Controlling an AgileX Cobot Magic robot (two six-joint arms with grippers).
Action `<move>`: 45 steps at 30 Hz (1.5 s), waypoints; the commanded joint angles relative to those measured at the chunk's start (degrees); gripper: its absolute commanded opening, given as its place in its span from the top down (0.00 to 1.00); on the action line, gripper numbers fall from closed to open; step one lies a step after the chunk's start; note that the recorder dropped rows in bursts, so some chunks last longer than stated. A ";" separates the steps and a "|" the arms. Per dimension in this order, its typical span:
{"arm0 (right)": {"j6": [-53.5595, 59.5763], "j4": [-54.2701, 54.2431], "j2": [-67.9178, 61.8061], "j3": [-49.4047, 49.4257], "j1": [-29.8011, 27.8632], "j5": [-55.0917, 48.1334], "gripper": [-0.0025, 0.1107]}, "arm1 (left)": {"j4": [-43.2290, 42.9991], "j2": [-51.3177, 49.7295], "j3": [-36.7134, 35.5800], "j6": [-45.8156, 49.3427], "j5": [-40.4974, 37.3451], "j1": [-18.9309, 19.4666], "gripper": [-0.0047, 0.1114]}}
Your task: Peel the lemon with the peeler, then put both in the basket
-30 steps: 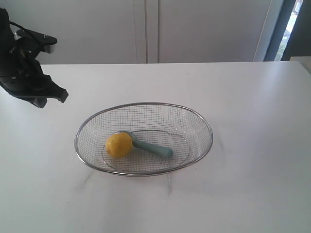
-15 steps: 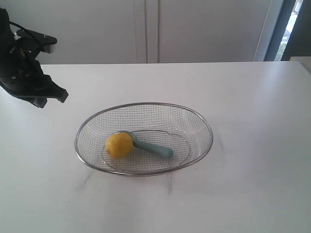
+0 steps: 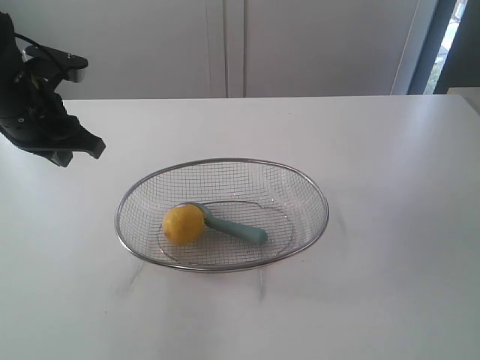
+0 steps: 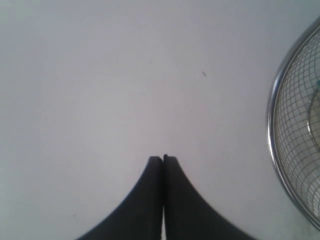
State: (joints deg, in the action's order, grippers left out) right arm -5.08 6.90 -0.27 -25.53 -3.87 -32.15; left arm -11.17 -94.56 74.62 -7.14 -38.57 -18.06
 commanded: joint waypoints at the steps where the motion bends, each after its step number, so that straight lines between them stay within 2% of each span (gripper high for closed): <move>1: 0.28 0.61 0.27 4.25 -0.31 1.17 0.98 | 0.41 0.61 0.17 -0.40 -0.49 0.20 0.96; 12: 0.28 0.61 0.27 14.36 -0.31 2.52 0.98 | 0.41 0.61 0.17 -0.40 -0.49 0.20 0.96; 16: 0.28 0.61 0.27 17.09 -0.31 7.63 0.98 | 0.41 0.61 0.17 -0.40 -0.49 0.20 0.96; 27: 0.28 0.61 0.27 25.28 -0.17 10.72 0.98 | 0.41 0.61 0.17 -0.40 -0.49 0.20 0.96; 45: 0.28 0.61 0.27 25.53 0.97 12.25 0.98 | 0.41 0.61 0.17 -0.40 -0.49 0.20 0.96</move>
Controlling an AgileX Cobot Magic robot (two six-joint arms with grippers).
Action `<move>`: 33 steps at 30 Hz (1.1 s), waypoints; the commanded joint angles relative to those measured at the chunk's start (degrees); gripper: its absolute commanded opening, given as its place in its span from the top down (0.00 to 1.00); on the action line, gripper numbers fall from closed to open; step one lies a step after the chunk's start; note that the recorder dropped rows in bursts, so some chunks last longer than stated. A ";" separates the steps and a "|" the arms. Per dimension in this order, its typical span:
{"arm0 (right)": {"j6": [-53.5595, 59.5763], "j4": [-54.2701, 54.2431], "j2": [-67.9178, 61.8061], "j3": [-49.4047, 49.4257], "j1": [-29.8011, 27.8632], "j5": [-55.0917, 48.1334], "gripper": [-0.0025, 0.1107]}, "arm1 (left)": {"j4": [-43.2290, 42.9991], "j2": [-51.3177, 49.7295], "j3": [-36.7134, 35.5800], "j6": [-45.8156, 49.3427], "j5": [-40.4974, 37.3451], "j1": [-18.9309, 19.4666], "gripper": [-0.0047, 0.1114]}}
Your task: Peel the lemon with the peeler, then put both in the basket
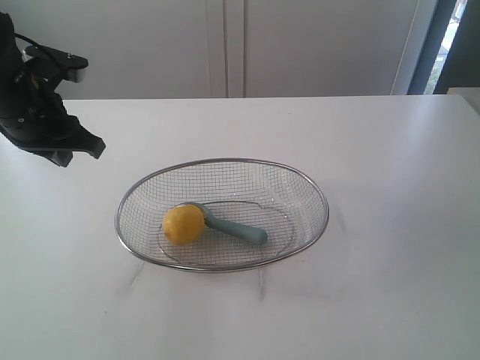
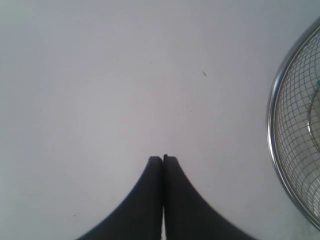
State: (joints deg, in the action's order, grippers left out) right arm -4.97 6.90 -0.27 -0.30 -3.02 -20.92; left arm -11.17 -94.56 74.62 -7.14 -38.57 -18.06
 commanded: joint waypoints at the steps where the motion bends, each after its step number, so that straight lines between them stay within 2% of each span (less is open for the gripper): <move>1: 0.16 0.61 0.27 0.30 0.13 1.02 0.98 | 0.41 0.61 0.17 -0.40 -0.49 0.20 0.96; 21: 0.16 0.61 0.27 0.30 0.13 1.02 0.98 | 0.41 0.61 0.17 -0.40 -0.49 0.20 0.96; 25: 0.16 0.61 0.27 0.30 0.13 1.02 0.98 | 0.41 0.76 0.17 -0.53 1.66 0.20 0.96; 33: 0.16 0.61 0.27 0.30 0.13 1.02 0.98 | 1.31 6.41 -0.36 -1.02 4.38 0.20 0.96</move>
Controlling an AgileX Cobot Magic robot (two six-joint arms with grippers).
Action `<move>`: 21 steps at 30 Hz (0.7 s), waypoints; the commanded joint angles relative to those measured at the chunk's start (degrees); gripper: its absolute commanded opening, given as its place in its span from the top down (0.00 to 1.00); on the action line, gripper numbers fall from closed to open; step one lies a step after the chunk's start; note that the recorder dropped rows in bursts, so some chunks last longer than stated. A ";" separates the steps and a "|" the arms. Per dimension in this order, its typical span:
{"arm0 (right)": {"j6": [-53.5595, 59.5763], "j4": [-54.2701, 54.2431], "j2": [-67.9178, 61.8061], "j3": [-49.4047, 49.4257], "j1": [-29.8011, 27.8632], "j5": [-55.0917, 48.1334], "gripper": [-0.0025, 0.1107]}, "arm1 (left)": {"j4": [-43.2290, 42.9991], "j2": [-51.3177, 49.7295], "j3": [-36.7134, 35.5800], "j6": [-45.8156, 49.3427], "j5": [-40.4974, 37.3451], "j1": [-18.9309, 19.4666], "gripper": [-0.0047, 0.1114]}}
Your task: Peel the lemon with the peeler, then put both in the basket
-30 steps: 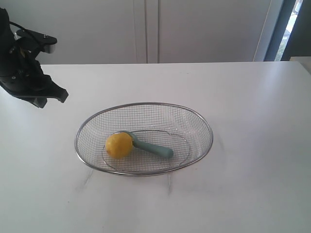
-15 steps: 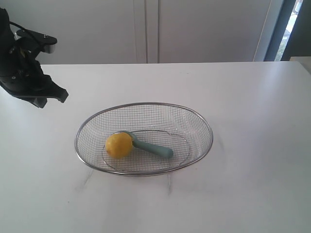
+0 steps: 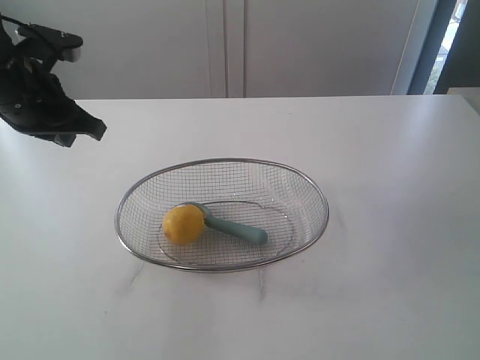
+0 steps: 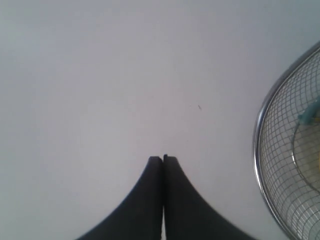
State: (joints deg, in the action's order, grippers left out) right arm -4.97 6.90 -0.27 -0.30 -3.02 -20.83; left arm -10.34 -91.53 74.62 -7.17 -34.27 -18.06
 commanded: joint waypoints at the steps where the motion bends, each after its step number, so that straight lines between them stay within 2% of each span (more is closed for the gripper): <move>1: 0.16 0.61 0.27 0.30 0.13 0.94 0.98 | 0.49 4.32 -1.03 -0.99 0.53 0.20 0.96; 5: 0.16 0.61 0.27 0.30 0.13 0.94 0.98 | 0.49 8.90 -7.42 -1.28 9.49 0.20 0.96; 8: 0.16 0.61 0.27 0.30 0.13 0.94 0.98 | 0.93 11.58 -10.87 -1.59 13.37 0.20 0.96; 21: 0.16 0.61 0.27 0.30 0.13 0.94 0.98 | 3.02 24.63 -22.12 -2.04 15.73 0.20 0.96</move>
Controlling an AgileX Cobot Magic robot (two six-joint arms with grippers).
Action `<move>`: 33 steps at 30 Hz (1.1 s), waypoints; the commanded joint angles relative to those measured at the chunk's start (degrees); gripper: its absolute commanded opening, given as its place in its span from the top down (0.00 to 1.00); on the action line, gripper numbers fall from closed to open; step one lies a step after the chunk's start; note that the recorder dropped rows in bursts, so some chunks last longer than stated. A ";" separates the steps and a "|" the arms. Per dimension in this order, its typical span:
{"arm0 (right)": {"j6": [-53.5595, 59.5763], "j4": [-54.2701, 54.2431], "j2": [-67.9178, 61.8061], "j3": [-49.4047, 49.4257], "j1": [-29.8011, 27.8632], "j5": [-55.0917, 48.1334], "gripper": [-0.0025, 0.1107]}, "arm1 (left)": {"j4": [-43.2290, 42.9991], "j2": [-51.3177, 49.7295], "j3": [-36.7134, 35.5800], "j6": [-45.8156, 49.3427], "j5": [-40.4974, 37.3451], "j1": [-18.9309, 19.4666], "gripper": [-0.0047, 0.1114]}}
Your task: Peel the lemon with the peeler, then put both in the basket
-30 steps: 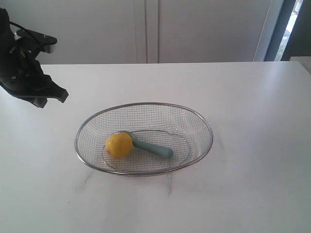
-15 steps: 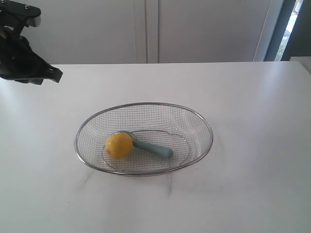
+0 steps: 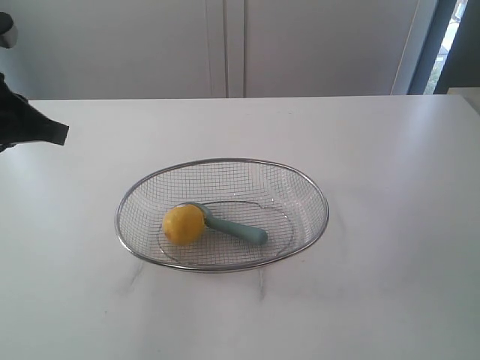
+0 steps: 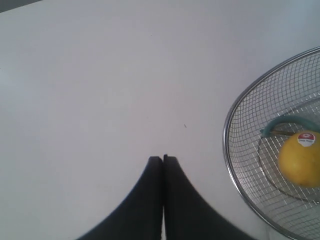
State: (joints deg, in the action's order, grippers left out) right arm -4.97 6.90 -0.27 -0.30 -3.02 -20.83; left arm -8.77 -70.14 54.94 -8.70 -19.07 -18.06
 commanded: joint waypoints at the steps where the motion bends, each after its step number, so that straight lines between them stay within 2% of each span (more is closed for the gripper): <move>1: 0.16 0.61 0.27 0.30 0.13 0.94 0.98 | 1.75 4.14 -3.37 -0.52 1.30 0.20 0.96; 5: 0.16 0.61 0.27 0.30 0.13 0.94 0.98 | 2.49 6.27 -5.60 -0.52 3.21 0.20 0.96; 18: 0.16 0.61 0.27 0.30 0.13 0.94 0.98 | 4.66 17.03 -14.48 -0.38 1.76 0.26 0.96; 28: 0.16 0.61 0.27 0.30 0.13 0.94 0.98 | 5.88 22.26 -23.00 -0.43 1.96 6.52 0.96; 33: 0.16 0.61 0.27 0.30 0.13 0.94 0.98 | 5.88 26.34 -25.57 -0.43 2.58 6.82 0.96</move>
State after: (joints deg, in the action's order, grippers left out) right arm -4.97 6.90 -0.27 -0.30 -3.02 -20.83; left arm -3.66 -46.28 30.66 -8.90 -16.93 -11.46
